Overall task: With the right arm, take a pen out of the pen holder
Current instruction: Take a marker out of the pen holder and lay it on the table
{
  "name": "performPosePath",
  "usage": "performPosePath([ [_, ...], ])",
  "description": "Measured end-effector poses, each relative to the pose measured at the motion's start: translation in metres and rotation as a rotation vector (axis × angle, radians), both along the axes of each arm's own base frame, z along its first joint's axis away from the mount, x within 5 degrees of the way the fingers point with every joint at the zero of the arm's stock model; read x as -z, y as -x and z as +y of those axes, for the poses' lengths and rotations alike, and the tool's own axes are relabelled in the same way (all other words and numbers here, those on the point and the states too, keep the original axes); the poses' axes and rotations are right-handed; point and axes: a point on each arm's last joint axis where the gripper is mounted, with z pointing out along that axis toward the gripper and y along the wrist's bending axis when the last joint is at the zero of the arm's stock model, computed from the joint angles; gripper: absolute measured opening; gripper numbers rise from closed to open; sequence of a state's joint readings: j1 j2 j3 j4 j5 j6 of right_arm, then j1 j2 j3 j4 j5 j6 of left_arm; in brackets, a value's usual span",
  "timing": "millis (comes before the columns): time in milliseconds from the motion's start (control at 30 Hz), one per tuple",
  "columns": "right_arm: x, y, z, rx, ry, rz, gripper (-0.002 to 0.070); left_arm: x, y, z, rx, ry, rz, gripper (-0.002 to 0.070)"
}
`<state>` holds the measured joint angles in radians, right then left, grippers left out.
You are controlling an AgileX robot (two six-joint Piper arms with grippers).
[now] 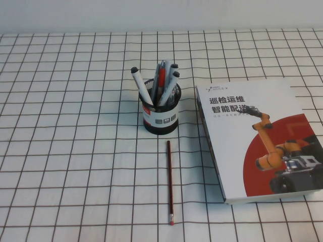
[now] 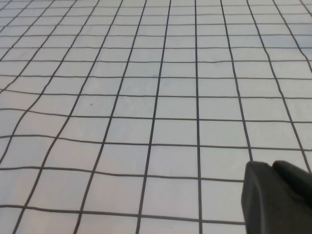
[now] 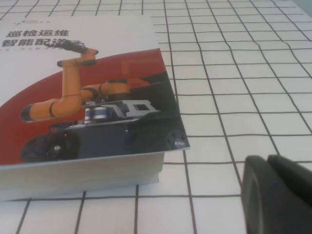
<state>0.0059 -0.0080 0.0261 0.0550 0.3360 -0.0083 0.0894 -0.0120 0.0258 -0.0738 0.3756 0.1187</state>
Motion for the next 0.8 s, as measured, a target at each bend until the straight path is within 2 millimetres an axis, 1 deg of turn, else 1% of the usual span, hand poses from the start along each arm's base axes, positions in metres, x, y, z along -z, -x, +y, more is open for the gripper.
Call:
performPosePath([
  [800,0.0006,0.0002,0.0017,-0.015,-0.012,0.007,-0.0016,0.0,0.0,0.0,0.0,0.0,0.0,-0.0003],
])
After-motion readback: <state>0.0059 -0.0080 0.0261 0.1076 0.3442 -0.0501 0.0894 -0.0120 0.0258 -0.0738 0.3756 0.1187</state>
